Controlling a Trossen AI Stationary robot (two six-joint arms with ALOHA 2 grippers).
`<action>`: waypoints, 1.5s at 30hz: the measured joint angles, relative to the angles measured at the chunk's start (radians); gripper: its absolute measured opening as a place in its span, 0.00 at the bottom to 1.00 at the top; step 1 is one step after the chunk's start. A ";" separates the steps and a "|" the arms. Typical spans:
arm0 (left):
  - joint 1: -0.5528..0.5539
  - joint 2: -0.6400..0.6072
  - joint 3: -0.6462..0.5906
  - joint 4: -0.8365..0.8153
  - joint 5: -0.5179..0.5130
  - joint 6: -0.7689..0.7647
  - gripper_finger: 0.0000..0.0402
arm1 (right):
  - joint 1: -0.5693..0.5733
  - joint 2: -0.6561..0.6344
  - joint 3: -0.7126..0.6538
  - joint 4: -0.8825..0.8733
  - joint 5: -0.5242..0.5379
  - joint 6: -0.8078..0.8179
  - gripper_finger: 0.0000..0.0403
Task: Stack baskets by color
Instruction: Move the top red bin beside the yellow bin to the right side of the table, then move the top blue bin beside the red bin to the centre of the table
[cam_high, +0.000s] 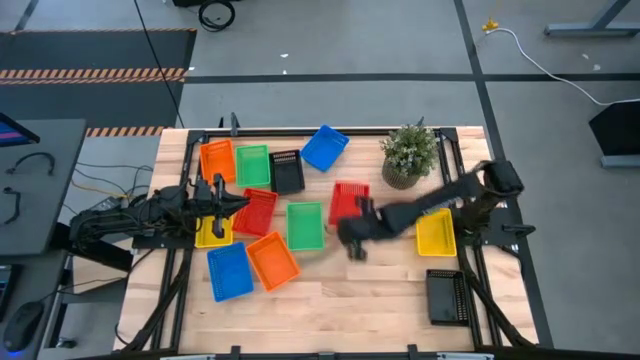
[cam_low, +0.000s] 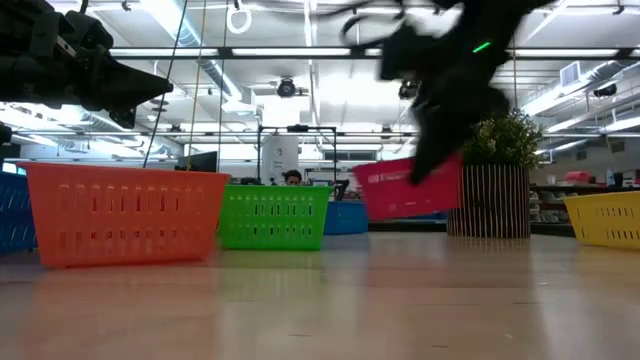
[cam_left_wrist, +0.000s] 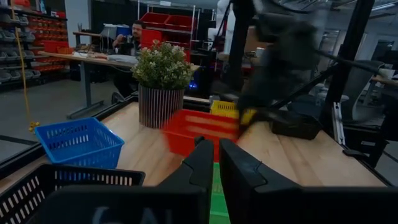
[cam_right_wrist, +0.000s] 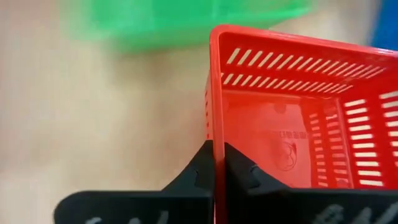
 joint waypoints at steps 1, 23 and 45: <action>0.000 0.000 0.000 0.000 0.000 0.000 0.07 | 0.048 -0.006 0.000 -0.032 0.000 0.023 0.02; 0.000 0.000 0.000 0.003 0.000 0.000 0.07 | 0.415 -0.258 -0.322 -0.141 -0.005 0.433 0.05; 0.000 0.000 0.000 0.003 0.000 0.000 0.09 | 0.442 -0.393 -0.205 -0.236 0.049 0.614 0.30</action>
